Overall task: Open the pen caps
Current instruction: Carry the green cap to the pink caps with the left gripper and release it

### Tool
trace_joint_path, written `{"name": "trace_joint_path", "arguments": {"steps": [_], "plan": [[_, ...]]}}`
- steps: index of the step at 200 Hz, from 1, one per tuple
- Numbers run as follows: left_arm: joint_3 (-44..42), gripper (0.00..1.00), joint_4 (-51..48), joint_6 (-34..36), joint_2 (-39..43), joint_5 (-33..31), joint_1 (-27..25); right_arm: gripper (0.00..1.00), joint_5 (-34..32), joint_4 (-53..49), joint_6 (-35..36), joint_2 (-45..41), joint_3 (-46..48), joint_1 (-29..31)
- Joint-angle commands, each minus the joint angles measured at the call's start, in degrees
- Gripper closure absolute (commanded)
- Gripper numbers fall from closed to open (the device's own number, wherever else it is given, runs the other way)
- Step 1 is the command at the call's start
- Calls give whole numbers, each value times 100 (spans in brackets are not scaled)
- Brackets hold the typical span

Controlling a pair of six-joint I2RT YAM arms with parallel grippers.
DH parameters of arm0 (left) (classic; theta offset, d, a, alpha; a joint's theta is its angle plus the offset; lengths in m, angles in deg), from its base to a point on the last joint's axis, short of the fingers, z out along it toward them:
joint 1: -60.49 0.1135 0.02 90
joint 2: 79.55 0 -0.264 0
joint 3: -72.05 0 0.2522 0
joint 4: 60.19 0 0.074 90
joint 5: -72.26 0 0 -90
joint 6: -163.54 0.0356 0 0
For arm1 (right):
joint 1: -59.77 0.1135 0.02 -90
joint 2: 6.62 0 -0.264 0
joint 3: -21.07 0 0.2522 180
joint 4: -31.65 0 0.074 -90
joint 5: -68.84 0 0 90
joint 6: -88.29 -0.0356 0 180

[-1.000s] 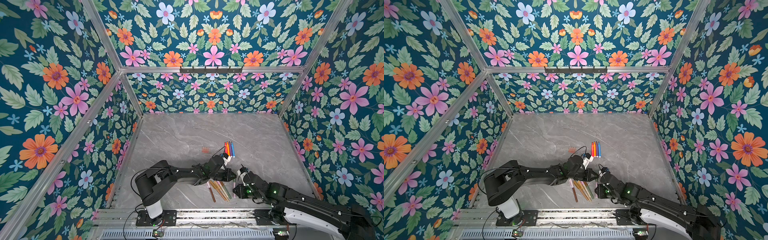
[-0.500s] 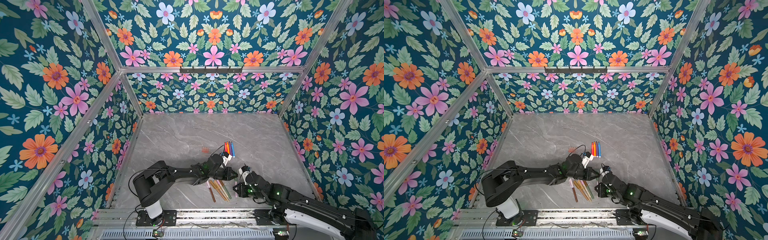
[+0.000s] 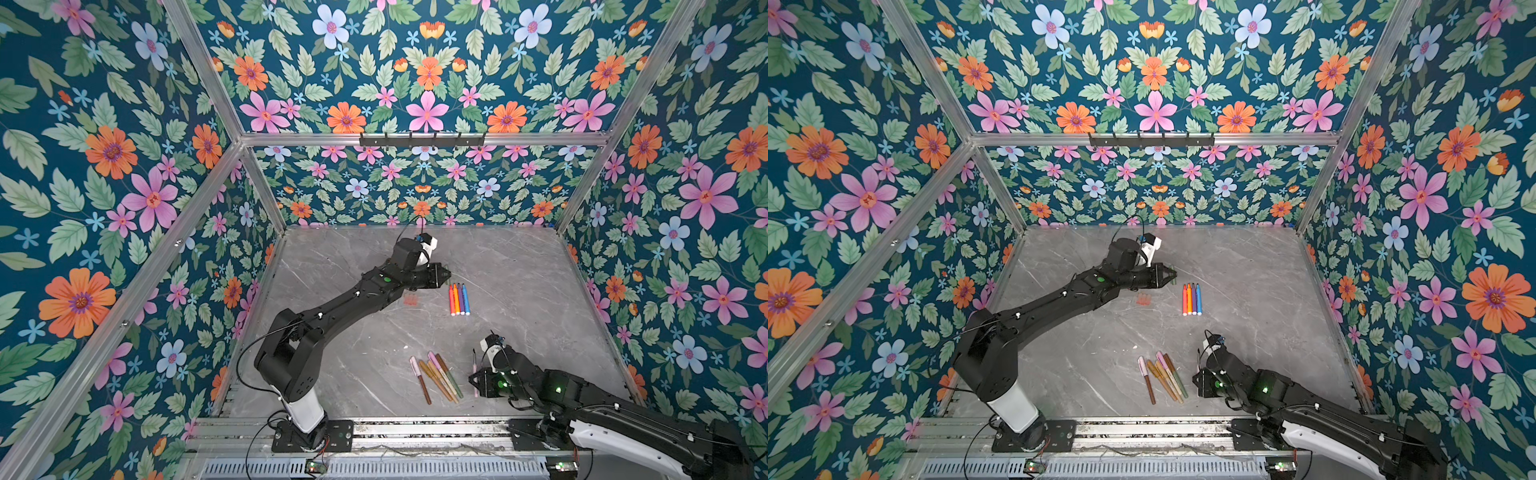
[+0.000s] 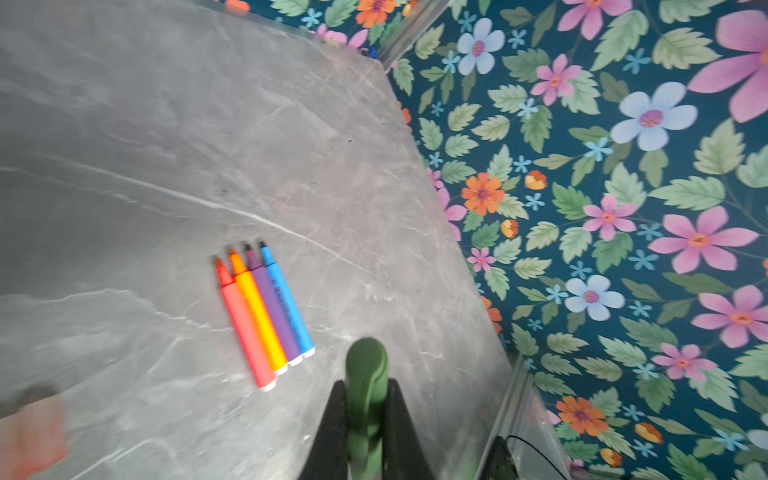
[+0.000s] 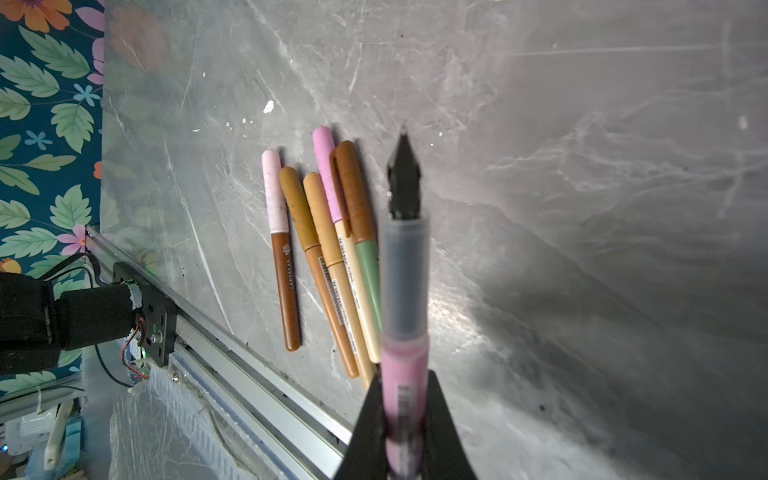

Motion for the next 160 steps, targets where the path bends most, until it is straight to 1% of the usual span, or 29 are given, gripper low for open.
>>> {"name": "trace_joint_path", "arguments": {"steps": [1, 20, 41, 69, 85, 106, 134, 160], "plan": [[-417, 100, -305, 347, 278, -72, 294, 100, -144, -216, -140, -259, 62, -15], [-795, 100, -570, 593, 546, -239, 622, 100, -199, -343, -201, -479, 126, -32], [-1003, 100, -1055, 949, 616, -514, 893, 100, -204, -421, -256, -691, 196, -83], [-1053, 100, -1712, 1373, 504, -1358, 934, 100, -42, -409, -270, -776, 271, -248], [-1059, 100, -1890, 1466, 374, -1642, 934, 100, 71, -322, -259, -745, 312, -360], [-963, 100, -2073, 1548, 57, -1714, 934, 100, 147, -244, -229, -642, 303, -420], [-887, 98, -2040, 1550, -325, -1554, 936, 100, 174, -213, -204, -539, 274, -422], [-820, 97, -2049, 1525, -517, -1549, 935, 100, 165, -258, -204, -619, 293, -426]]}}
